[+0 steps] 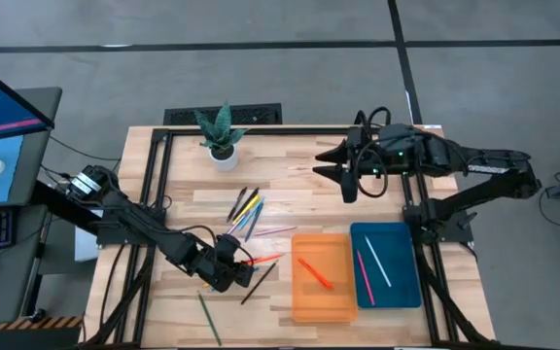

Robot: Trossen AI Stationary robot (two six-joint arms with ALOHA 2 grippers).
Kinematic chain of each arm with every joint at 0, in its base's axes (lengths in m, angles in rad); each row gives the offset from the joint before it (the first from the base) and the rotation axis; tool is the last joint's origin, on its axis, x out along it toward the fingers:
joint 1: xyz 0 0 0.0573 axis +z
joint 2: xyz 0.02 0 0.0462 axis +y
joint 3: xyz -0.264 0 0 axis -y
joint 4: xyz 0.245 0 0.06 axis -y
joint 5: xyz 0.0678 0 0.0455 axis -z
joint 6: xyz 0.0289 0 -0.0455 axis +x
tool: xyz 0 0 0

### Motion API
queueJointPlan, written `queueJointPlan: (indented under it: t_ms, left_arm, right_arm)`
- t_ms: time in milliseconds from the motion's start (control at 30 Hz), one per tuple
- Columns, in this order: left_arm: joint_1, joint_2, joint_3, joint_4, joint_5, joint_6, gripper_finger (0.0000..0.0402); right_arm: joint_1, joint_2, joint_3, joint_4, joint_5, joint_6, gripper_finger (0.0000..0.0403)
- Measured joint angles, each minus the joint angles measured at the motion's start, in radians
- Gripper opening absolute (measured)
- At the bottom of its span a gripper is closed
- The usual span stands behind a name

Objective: Sort pens & pencils
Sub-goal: Put the red pencil into the blue bin

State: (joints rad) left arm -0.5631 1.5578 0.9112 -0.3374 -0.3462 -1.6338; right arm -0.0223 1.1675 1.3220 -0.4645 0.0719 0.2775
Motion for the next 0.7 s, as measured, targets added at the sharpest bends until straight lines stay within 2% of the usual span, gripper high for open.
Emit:
queueJointPlan:
  t_ms: [67, 233, 300, 567, 700]
  left_arm:
    - [0.005, 0.000, 0.000, 0.000, 0.012, 0.027, 0.0208]
    - [0.045, -0.011, 0.000, -0.016, 0.251, 0.156, 0.0208]
    - [0.061, -0.019, 0.000, -0.033, 0.288, 0.211, 0.0208]
    - [0.113, -0.051, 0.057, -0.344, 0.261, 0.421, 0.0208]
    - [0.138, -0.049, 0.081, -0.349, 0.226, 0.539, 0.0208]
  right_arm:
    - [0.008, 0.000, 0.000, -0.008, -0.005, 0.001, 0.0197]
    - [0.038, 0.000, 0.000, -0.042, 0.004, -0.007, 0.0196]
    - [0.055, 0.000, -0.001, -0.071, 0.014, 0.002, 0.0196]
    - [0.179, 0.000, -0.002, -0.161, 0.143, 0.115, 0.0195]
    - [0.263, 0.000, -0.002, -0.178, 0.225, 0.189, 0.0195]
